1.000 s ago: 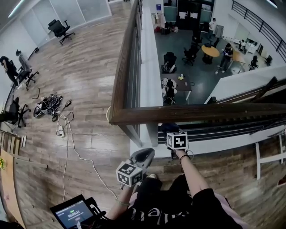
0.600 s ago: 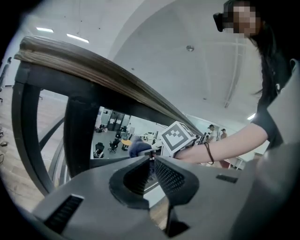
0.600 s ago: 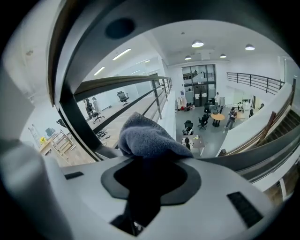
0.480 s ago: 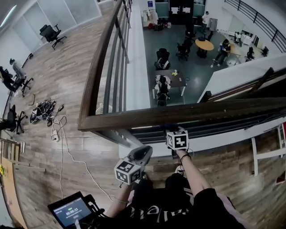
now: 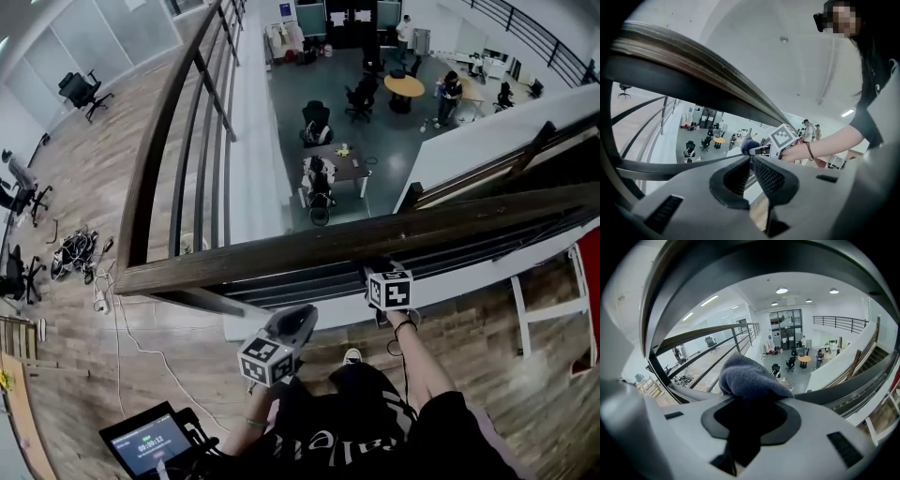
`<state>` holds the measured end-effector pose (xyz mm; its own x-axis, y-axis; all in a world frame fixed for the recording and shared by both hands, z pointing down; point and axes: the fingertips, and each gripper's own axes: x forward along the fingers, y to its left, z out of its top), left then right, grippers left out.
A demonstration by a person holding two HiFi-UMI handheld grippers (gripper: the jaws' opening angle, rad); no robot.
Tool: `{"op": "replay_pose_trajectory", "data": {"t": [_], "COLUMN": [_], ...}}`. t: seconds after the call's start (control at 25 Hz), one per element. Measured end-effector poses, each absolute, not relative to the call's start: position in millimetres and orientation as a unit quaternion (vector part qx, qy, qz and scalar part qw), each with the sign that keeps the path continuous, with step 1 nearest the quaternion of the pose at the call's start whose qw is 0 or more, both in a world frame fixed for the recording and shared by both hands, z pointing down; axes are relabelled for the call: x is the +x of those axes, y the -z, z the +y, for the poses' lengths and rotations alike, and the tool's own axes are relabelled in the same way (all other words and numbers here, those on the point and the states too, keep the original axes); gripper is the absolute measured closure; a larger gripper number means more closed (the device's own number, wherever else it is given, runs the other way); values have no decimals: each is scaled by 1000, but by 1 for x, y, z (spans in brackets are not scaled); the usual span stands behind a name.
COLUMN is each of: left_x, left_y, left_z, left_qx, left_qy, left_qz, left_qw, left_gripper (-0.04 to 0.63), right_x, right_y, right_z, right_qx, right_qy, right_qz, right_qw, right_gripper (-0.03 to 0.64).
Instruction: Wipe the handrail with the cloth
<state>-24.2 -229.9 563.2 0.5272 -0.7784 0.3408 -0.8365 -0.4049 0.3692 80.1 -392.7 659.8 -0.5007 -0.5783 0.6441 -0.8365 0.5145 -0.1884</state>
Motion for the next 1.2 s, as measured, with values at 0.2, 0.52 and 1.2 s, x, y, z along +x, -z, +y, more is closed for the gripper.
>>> {"op": "replay_pose_trajectory", "data": {"t": [0.2,0.52,1.2], "left_x": [36,27,-16], "left_y": [-569,-572,-587], "left_z": [-254,-251,-239], "left_qx": [836,822,781], "left_qy": [-51,-65,-70], "left_qz": [-478,-492,-547], "left_qw": [264,279,293], "left_gripper": [565,565,565], "right_x": [170,269,380], "right_y": [-660,-649,-664], "right_z": [-428,-475,-514], "right_qx": [440,502,613], "right_qy": [-247,-251,-287], "right_qz": [-824,-787,-701], "right_qw": [257,255,224], "right_gripper": [514,514,514]}}
